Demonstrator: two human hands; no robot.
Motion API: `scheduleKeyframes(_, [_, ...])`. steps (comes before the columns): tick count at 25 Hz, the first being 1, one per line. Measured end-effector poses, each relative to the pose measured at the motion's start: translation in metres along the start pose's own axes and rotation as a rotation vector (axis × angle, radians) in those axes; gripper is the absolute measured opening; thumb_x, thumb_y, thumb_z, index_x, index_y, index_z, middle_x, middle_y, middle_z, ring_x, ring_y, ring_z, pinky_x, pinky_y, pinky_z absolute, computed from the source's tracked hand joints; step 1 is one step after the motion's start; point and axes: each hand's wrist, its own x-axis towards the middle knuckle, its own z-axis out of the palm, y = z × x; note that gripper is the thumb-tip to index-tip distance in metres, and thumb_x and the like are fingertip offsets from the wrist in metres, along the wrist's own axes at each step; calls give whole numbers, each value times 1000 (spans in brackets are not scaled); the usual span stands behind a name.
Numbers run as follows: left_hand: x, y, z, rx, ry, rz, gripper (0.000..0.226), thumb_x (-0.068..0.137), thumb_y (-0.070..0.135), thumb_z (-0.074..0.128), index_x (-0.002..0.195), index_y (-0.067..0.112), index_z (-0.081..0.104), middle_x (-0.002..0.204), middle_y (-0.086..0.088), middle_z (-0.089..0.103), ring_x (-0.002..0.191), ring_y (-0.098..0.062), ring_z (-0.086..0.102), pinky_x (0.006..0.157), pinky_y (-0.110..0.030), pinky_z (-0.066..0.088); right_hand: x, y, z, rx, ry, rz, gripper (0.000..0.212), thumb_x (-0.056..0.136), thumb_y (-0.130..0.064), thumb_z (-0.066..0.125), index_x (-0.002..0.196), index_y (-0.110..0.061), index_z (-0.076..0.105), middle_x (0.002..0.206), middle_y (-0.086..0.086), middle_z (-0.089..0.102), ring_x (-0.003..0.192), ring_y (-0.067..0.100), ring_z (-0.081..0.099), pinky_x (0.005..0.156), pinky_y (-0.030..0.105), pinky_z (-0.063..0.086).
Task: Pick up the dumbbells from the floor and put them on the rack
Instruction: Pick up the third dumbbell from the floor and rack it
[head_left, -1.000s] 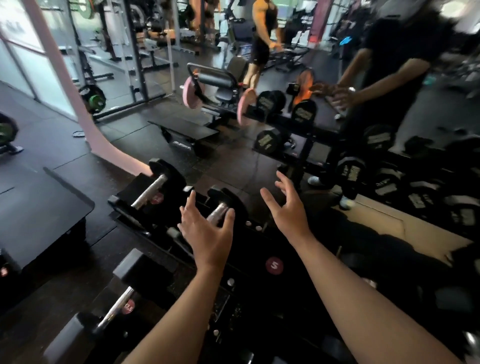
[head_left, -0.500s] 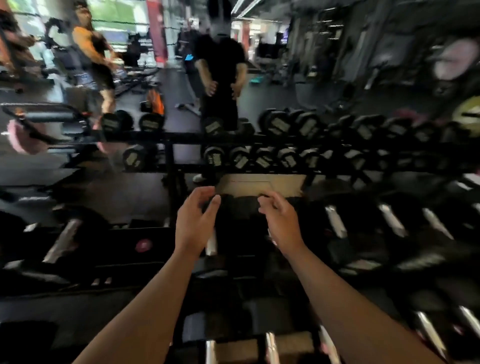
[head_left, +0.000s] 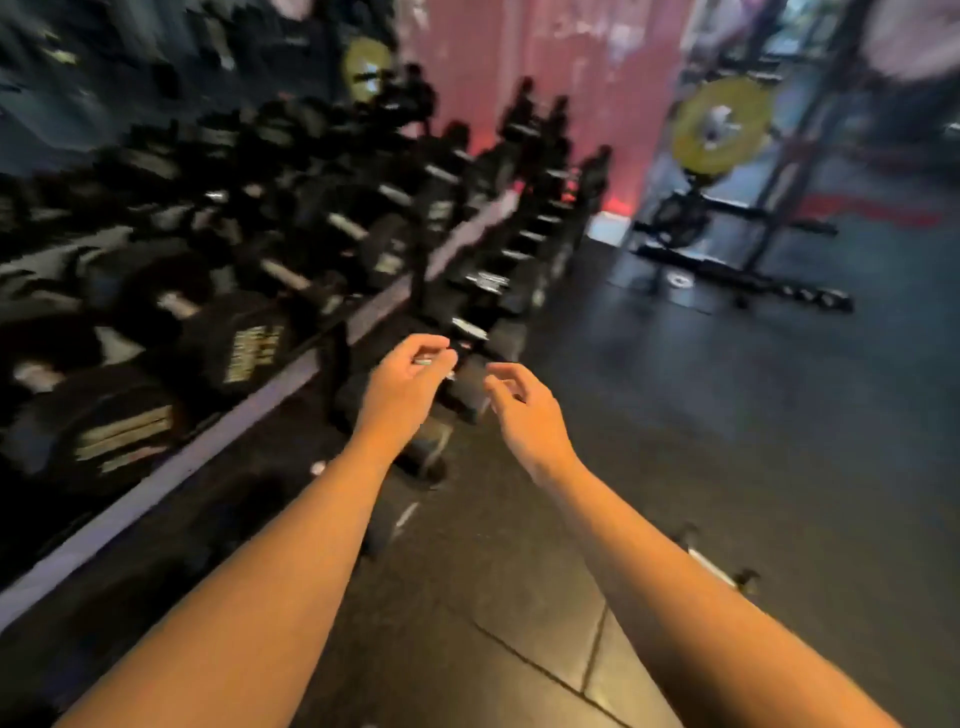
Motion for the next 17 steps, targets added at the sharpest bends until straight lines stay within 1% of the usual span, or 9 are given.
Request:
scheduleKeyframes(2, [8, 16, 89, 14, -155, 25, 21, 96, 21, 66, 116, 14, 69, 103, 2, 69, 87, -1, 63, 72, -3, 42, -2, 37, -77, -6, 146, 95, 29, 99, -37, 56, 124, -26, 64, 107, -7, 69, 99, 13, 64, 83, 29, 47])
scheduleKeyframes(3, [10, 21, 130, 26, -228, 26, 26, 96, 22, 67, 120, 12, 67, 108, -1, 69, 92, -4, 64, 73, -2, 41, -5, 55, -112, 1, 216, 132, 31, 99, -36, 55, 127, -24, 63, 107, -7, 67, 99, 13, 63, 82, 27, 45])
scheduleKeyframes(5, [10, 29, 208, 24, -364, 0, 36, 95, 29, 67, 128, 14, 63, 121, -4, 67, 102, -10, 63, 73, -3, 41, -11, 91, -176, 0, 329, 206, 35, 100, -37, 55, 131, -22, 60, 107, -7, 64, 99, 12, 61, 85, 26, 43])
scheduleKeyframes(7, [11, 35, 285, 24, -497, -38, 45, 95, 33, 67, 135, 18, 58, 129, -4, 63, 106, -10, 60, 72, -2, 39, -12, 131, -236, -17, 424, 285, 38, 100, -39, 54, 133, -22, 59, 111, -5, 62, 103, 12, 59, 88, 26, 41])
scheduleKeyframes(9, [16, 38, 353, 39, -593, -45, 52, 93, 42, 67, 141, 25, 53, 136, 0, 59, 114, -11, 58, 79, -12, 40, -9, 169, -283, -20, 500, 344, 39, 100, -40, 54, 134, -22, 58, 118, 0, 63, 110, 16, 59, 92, 28, 41])
scheduleKeyframes(11, [27, 34, 421, 81, -689, -67, 59, 92, 48, 65, 145, 30, 46, 141, 1, 54, 124, -15, 54, 91, -25, 40, 2, 211, -327, -34, 552, 419, 41, 100, -41, 53, 135, -21, 57, 127, 5, 64, 117, 20, 59, 98, 32, 43])
scheduleKeyframes(14, [54, 22, 527, 205, -803, -131, 72, 90, 50, 66, 152, 29, 34, 147, -4, 47, 133, -23, 48, 106, -39, 40, 21, 283, -392, -54, 678, 555, 42, 100, -39, 53, 136, -18, 56, 132, 8, 62, 122, 22, 58, 100, 32, 41])
scheduleKeyframes(17, [69, -8, 606, 343, -845, -217, 86, 88, 50, 69, 157, 27, 24, 155, -8, 38, 139, -28, 43, 111, -48, 38, 20, 357, -438, -50, 697, 696, 46, 100, -41, 53, 140, -20, 52, 139, 8, 57, 126, 25, 55, 104, 38, 42])
